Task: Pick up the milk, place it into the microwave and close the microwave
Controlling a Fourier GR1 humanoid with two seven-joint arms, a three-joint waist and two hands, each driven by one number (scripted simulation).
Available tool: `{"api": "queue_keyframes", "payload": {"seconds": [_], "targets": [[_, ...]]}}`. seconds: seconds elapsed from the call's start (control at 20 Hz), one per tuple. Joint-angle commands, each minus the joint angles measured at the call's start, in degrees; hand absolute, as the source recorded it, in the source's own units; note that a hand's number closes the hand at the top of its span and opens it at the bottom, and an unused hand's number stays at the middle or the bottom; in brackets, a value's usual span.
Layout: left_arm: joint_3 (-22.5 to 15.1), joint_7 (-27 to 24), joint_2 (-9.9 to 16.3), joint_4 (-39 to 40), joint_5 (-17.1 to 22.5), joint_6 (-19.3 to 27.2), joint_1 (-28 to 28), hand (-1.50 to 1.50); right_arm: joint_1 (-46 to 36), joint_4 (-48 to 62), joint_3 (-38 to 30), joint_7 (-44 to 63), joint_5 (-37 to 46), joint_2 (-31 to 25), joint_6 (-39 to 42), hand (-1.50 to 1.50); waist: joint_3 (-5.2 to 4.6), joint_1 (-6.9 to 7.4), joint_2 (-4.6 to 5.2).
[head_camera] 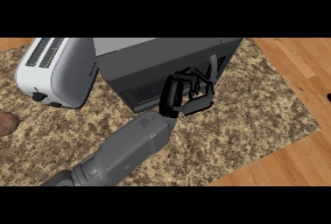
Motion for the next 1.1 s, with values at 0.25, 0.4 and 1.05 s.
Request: {"api": "queue_keyframes", "payload": {"seconds": [0.25, 0.4, 1.05], "targets": [[-1.57, 1.94, 0.02, 5.77, 0.36, -2.06, -4.61, 1.50, -0.83, -0.30, -0.04, 0.61, -2.86, -1.55, 1.71, -1.50, 0.15, -1.03, 0.86], [-2.40, 3.14, 0.02, 7.86, 0.42, -0.27, -4.98, 1.50, -1.17, -0.65, 0.63, 0.82, -4.44, -1.52, 2.01, -1.50, 0.19, -0.56, 0.79], [-4.13, 6.52, 0.01, 12.03, 4.57, 6.17, -2.27, 1.50, 0.06, -2.03, -1.24, 2.03, -8.06, -4.16, 2.83, -1.50, -0.03, 3.49, -0.33]]}}
